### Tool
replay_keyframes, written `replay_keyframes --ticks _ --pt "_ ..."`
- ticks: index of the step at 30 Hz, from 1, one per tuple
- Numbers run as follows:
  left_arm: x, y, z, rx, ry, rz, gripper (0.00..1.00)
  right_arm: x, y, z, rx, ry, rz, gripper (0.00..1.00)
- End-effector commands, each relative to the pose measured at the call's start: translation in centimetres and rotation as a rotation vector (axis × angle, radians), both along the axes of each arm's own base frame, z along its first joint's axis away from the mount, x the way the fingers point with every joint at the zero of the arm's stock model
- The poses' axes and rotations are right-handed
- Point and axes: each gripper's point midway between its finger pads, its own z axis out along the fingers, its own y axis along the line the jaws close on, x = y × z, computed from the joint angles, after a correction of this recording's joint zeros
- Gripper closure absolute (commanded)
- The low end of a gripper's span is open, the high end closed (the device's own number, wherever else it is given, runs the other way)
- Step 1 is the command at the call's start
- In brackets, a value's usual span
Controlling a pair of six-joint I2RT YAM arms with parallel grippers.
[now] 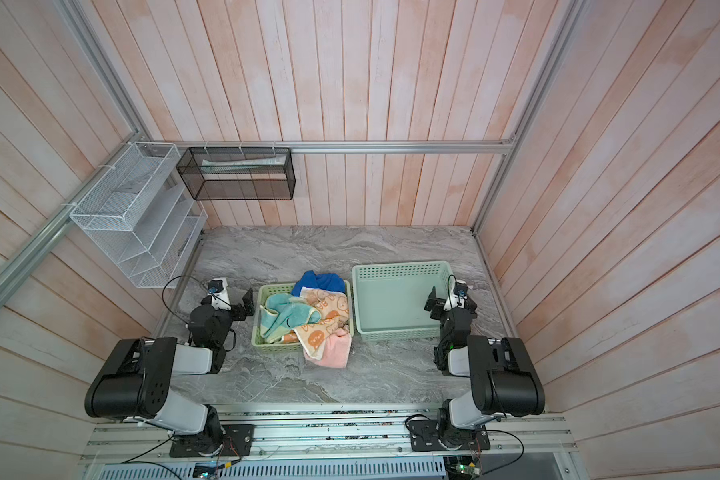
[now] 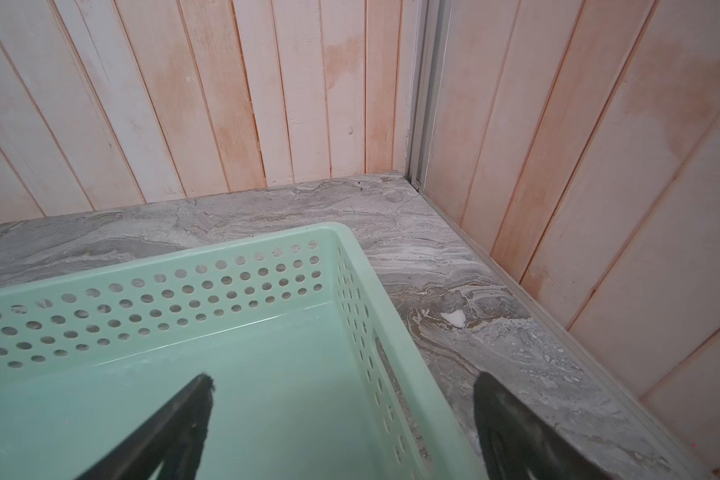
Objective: Fold and stack the towels
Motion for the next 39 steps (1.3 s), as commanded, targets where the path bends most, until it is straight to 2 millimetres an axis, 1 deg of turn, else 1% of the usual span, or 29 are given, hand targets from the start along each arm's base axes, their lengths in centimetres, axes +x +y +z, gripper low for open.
replay_keyframes --ticks 1,35,39 --pt "0.3 0.2 0.8 0.010 -0.024 0.013 0.00 0.2 0.1 0.2 -0.013 0.000 0.005 0.02" --pt "0.2 0.2 0.8 0.004 -0.026 0.010 0.00 0.2 0.3 0.2 -0.017 -0.002 0.015 0.02" --pt "-0.1 0.7 1.9 -0.005 -0.054 0.042 0.00 0.0 1.1 1.7 -0.026 -0.042 0.060 0.02"
